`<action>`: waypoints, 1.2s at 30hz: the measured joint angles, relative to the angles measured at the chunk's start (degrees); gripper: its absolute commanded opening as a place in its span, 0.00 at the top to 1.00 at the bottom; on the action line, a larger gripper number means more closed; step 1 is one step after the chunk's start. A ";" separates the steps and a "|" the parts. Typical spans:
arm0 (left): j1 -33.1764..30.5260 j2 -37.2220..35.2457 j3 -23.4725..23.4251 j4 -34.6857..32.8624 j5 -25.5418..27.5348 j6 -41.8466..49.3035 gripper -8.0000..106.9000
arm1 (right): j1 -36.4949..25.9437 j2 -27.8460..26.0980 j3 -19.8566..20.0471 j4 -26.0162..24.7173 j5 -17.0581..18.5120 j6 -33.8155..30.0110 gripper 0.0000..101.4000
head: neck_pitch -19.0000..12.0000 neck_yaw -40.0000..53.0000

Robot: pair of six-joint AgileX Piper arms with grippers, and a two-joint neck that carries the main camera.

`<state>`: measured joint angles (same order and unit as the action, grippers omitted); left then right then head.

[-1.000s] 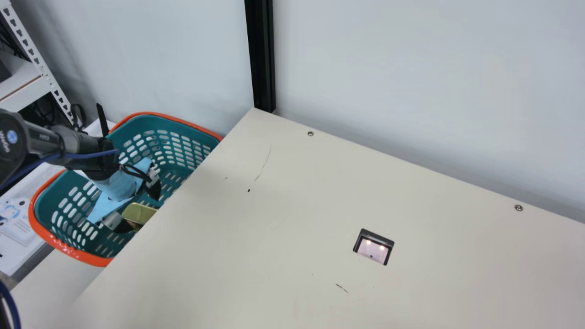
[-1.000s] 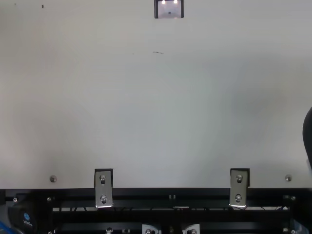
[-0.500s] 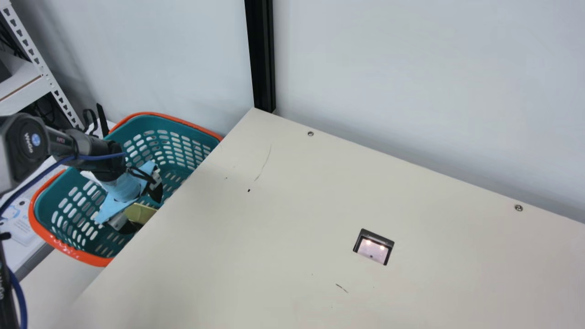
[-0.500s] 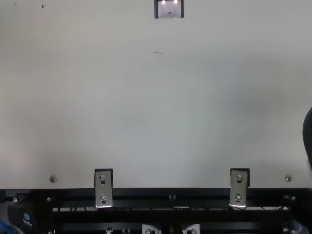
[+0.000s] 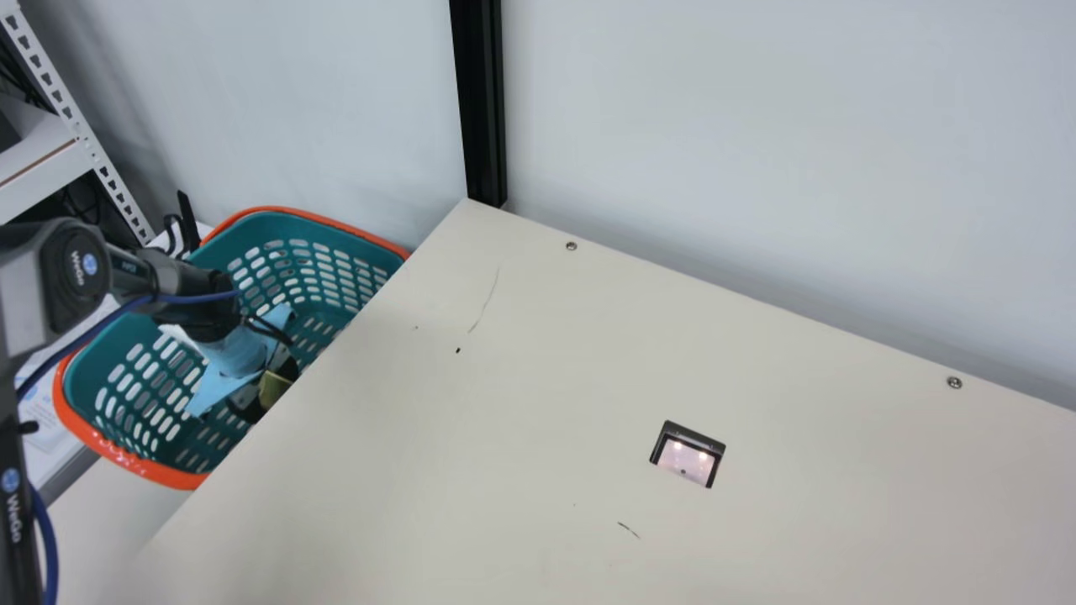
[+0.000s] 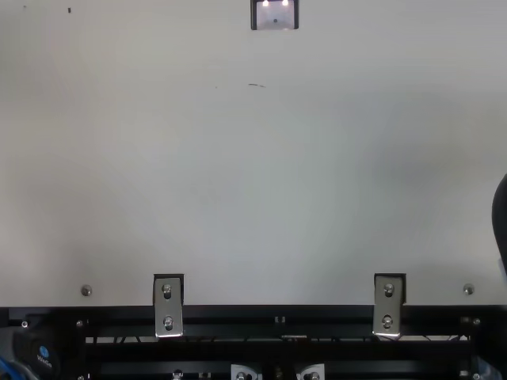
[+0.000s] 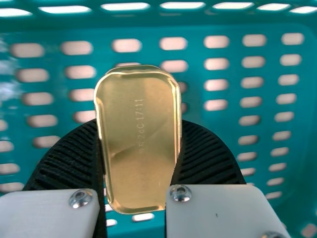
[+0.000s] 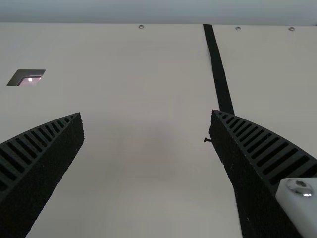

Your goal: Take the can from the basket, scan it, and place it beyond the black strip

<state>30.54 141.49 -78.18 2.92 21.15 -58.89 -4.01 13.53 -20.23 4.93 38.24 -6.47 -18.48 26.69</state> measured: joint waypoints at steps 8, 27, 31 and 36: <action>-1.08 -5.55 4.32 -0.11 -5.14 6.94 0.84 | 0.00 0.00 0.00 -0.07 0.00 0.00 0.00 | 0.00 0.00; -6.56 -35.16 23.21 -8.24 -14.92 30.47 0.84 | 0.00 0.00 0.00 -0.07 0.00 0.00 0.00 | 0.00 0.00; -7.31 -42.71 25.14 -9.01 -14.17 34.84 0.84 | 0.00 0.00 0.00 -0.07 0.00 0.00 0.00 | 0.00 0.00; -8.63 -51.41 25.18 -10.74 -11.78 39.41 0.84 | 0.00 0.00 0.00 -0.07 0.00 0.00 0.00 | 0.00 0.00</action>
<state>21.91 90.08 -53.00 -7.82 9.37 -19.49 -4.01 13.53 -20.23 4.86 38.24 -6.47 -18.48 26.69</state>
